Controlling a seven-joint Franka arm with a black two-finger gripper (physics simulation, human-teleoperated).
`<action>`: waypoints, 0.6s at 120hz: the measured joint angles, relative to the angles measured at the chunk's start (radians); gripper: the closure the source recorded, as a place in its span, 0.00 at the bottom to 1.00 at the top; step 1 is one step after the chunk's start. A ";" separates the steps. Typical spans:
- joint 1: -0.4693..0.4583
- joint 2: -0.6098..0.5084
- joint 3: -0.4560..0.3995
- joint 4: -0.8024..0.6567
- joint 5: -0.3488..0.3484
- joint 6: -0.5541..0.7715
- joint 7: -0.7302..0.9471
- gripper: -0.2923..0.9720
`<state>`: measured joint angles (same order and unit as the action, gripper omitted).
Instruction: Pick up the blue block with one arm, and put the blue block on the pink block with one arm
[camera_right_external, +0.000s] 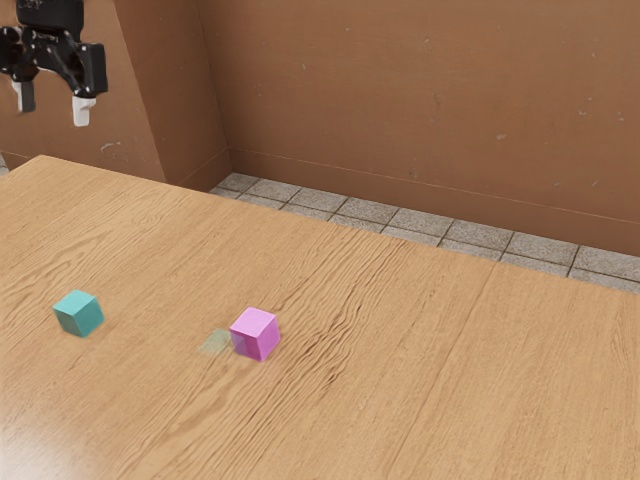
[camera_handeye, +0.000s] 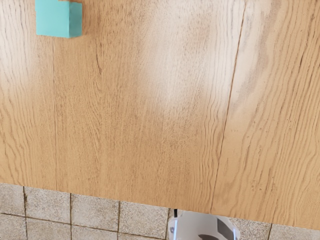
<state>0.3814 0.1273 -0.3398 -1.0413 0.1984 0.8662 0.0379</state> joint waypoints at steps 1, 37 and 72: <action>0.000 0.000 0.000 -0.001 0.002 0.014 0.001 0.23; 0.008 -0.085 0.027 -0.212 -0.006 0.351 0.032 0.23; -0.014 -0.207 0.116 -0.705 -0.020 0.683 0.056 0.23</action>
<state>0.3670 -0.0792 -0.2239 -1.7464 0.1788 1.5494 0.0944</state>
